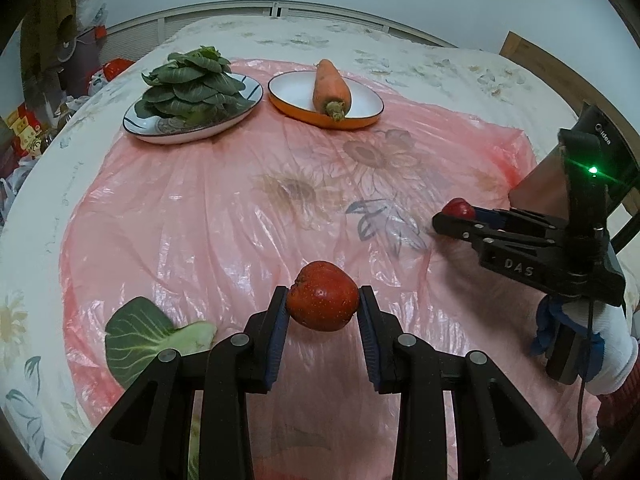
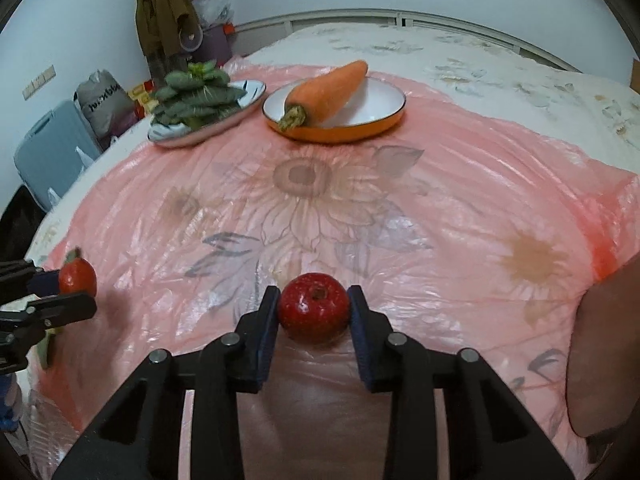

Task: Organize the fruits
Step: 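Carry both red apples over the green tray with both tools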

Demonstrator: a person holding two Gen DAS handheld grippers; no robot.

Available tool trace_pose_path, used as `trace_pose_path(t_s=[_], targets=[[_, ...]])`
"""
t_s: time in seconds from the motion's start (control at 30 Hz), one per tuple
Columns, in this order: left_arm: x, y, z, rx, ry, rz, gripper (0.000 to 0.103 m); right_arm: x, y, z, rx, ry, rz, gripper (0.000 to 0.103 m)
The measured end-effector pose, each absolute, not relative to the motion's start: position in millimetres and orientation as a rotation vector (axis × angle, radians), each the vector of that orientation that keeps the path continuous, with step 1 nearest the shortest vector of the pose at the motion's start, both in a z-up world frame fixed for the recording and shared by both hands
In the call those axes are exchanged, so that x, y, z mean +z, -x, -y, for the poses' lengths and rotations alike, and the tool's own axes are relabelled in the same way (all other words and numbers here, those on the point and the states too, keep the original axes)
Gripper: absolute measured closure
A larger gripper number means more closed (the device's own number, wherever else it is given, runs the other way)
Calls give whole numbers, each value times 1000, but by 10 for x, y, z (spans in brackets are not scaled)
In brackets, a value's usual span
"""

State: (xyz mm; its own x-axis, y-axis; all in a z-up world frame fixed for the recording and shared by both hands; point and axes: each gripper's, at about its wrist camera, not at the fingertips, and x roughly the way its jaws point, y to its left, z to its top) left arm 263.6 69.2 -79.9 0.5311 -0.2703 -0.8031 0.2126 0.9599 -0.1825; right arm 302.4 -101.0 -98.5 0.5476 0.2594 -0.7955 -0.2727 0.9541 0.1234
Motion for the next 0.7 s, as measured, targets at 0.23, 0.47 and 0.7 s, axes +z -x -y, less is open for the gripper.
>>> trace_pose_path(t_s=[0.23,0.47,0.7], targets=[[-591,-2437,-655,-293,74,-942,74,-686,-2705,1103,319,-7,-896,93],[-416,-2131,-515,-310,60,-922,74,-427,-2056,1183,333,-16,-860,93],[-343,-1807,-243,-338,29,-929,74,-401,-1435,1379,316,-49,-872,93]])
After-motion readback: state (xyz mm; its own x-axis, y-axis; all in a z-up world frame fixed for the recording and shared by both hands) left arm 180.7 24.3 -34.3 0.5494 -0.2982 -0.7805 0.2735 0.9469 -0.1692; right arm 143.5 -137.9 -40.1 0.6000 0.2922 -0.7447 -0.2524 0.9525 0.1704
